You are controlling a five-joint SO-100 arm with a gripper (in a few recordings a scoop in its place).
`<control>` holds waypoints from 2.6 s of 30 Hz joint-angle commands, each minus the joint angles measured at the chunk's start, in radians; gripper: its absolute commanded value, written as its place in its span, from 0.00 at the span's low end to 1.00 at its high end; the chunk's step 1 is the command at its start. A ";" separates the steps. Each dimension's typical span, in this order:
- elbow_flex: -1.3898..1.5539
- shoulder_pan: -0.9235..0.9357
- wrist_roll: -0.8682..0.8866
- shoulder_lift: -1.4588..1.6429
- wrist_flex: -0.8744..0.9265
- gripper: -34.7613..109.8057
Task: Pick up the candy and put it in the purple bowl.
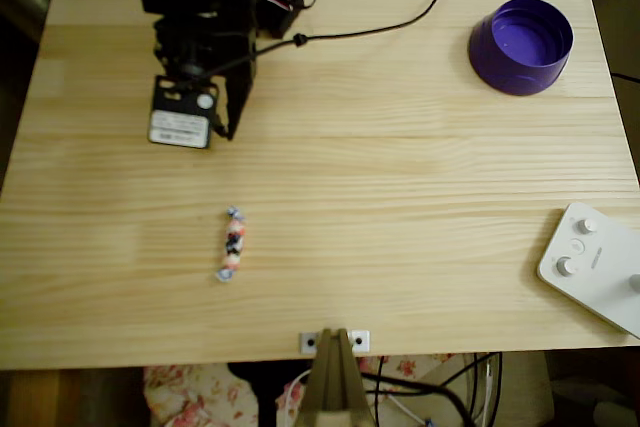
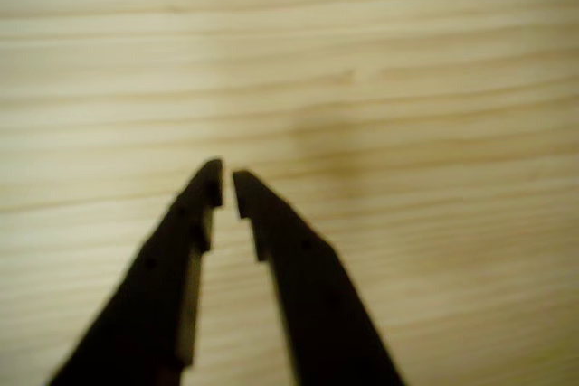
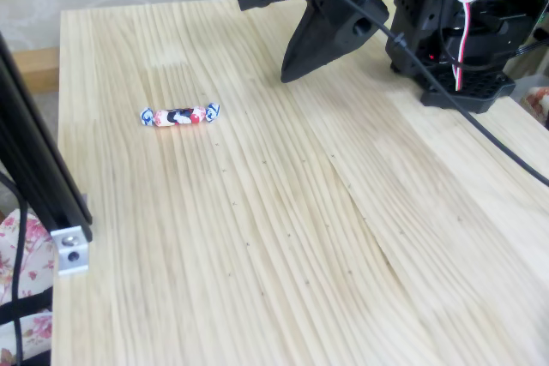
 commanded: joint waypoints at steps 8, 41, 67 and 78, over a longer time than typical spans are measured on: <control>-0.020 -0.021 -0.040 0.034 0.015 0.24; -0.020 -0.028 -0.044 0.034 0.014 0.24; -0.020 -0.032 -0.069 0.035 0.015 0.24; -0.029 -0.032 -0.072 0.035 0.018 0.24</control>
